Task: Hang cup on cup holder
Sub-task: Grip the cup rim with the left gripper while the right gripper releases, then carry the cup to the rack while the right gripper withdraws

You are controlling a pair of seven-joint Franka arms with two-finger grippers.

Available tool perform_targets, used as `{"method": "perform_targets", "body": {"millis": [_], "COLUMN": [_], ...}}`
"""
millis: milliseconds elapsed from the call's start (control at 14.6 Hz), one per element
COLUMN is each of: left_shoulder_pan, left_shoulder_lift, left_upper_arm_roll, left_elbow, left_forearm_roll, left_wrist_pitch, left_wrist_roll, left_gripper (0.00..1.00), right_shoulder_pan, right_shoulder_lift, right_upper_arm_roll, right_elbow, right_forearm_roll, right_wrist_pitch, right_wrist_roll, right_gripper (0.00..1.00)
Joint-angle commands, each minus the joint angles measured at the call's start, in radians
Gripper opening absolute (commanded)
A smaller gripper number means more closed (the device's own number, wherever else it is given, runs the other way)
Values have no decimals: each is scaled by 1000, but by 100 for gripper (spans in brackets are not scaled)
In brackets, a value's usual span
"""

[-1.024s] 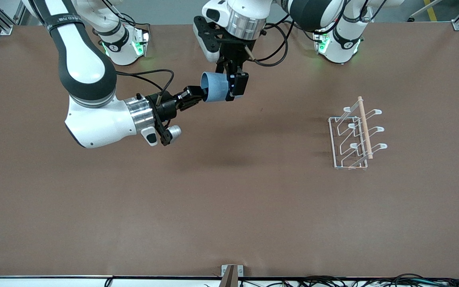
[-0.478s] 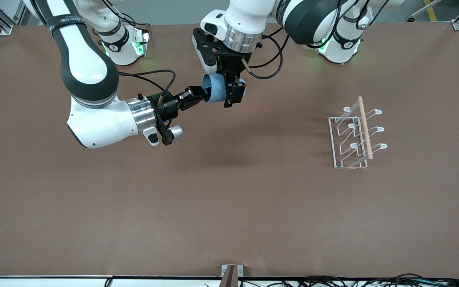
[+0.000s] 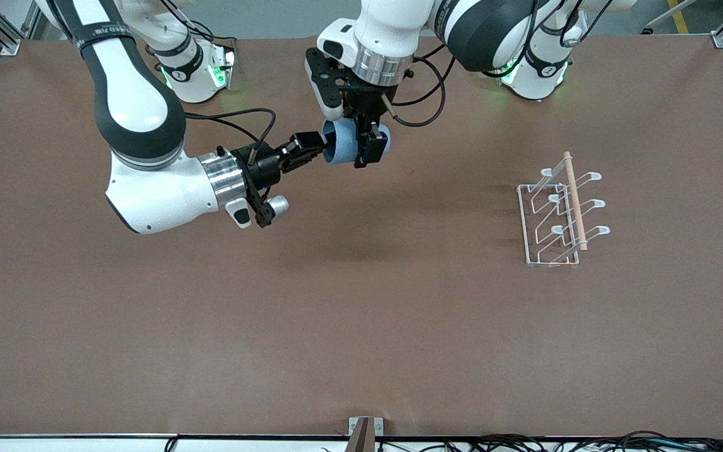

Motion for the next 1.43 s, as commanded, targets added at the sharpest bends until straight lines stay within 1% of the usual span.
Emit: {"method": "perform_targets", "body": {"millis": [0, 68, 137, 273, 410, 614, 751, 819, 888, 1024, 1229, 1297, 1365], "left_shoulder_pan": [15, 16, 18, 50, 62, 102, 133, 143, 154, 168, 165, 168, 173], "left_shoulder_lift": [2, -6, -9, -11, -9, 0, 5, 18, 25, 43, 46, 45, 46], "left_upper_arm_roll": [-3, 2, 5, 4, 5, 7, 7, 7, 7, 7, 7, 7, 8], "left_elbow": [24, 24, 24, 24, 23, 18, 14, 14, 8, -25, -136, -182, -218], "left_forearm_roll": [23, 23, 23, 41, 93, 173, 255, 295, 347, 452, 643, 697, 740], "left_wrist_pitch": [-94, -126, -159, -241, -324, -439, -517, -551, -588, -651, -700, -703, -705], "left_wrist_roll": [22, 22, 22, 29, 58, 112, 147, 172, 206, 249, 253, 253, 253], "left_gripper": [38, 38, 38, 39, 39, 39, 40, 40, 40, 40, 40, 40, 39], "right_shoulder_pan": [-8, -9, -18, -41, -80, -127, -173, -202, -233, -270, -273, -267, -267], "right_shoulder_lift": [-16, -24, -35, -74, -143, -258, -294, -296, -296, -291, -286, -285, -285], "right_upper_arm_roll": [-6, -12, -26, -43, -52, -52, -53, -53, -52, -52, -49, -49, -47], "right_elbow": [3, -2, -5, -10, -31, -57, -54, -42, -25, 24, 143, 209, 237], "right_forearm_roll": [6, -3, -54, -217, -378, -660, -778, -846, -892, -951, -1128, -1162, -1184], "right_wrist_pitch": [-12, -7, -6, -4, 4, 25, 30, 31, 31, 34, 21, 19, 19], "right_wrist_roll": [26, 26, 26, 32, 35, 37, 35, 35, 35, 28, 31, 31, 29], "right_gripper": [100, 100, 100, 100, 100, 100, 100, 100, 100, 100, 100, 100, 100]}}
